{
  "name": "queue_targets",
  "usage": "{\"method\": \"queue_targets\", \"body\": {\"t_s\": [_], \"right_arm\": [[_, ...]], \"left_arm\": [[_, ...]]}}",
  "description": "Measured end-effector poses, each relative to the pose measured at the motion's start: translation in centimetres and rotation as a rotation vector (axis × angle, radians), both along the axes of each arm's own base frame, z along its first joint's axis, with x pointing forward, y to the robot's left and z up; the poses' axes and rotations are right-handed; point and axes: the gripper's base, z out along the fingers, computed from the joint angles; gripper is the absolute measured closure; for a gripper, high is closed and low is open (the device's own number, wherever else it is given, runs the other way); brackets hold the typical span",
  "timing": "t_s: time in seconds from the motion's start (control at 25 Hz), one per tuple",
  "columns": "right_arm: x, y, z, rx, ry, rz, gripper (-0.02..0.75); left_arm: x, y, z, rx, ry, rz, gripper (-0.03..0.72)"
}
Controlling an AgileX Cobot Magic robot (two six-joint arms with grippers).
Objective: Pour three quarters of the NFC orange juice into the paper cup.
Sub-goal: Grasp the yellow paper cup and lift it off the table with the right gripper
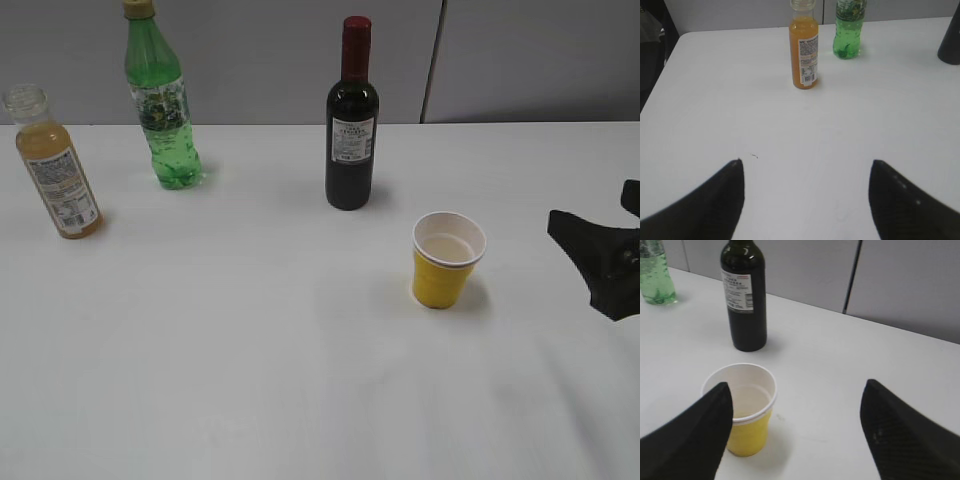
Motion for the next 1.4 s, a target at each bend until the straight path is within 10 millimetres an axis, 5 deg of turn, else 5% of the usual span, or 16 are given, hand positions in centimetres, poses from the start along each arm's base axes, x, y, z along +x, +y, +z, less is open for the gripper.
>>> {"method": "queue_targets", "body": {"t_s": [0.88,1.08,1.4], "right_arm": [[-0.2,1.7,-4.2,0.033,-0.022,0.196,0.142],[-0.2,1.1,-6.5,0.039,0.078,0.124,0.069],[0.3,1.1,-9.3,-0.013,0.196,0.134,0.057]], "left_arm": [[0.0,0.0,0.0,0.000,0.000,0.000,0.099],[0.0,0.0,0.0,0.000,0.000,0.000,0.099],[0.0,0.0,0.0,0.000,0.000,0.000,0.099]]}}
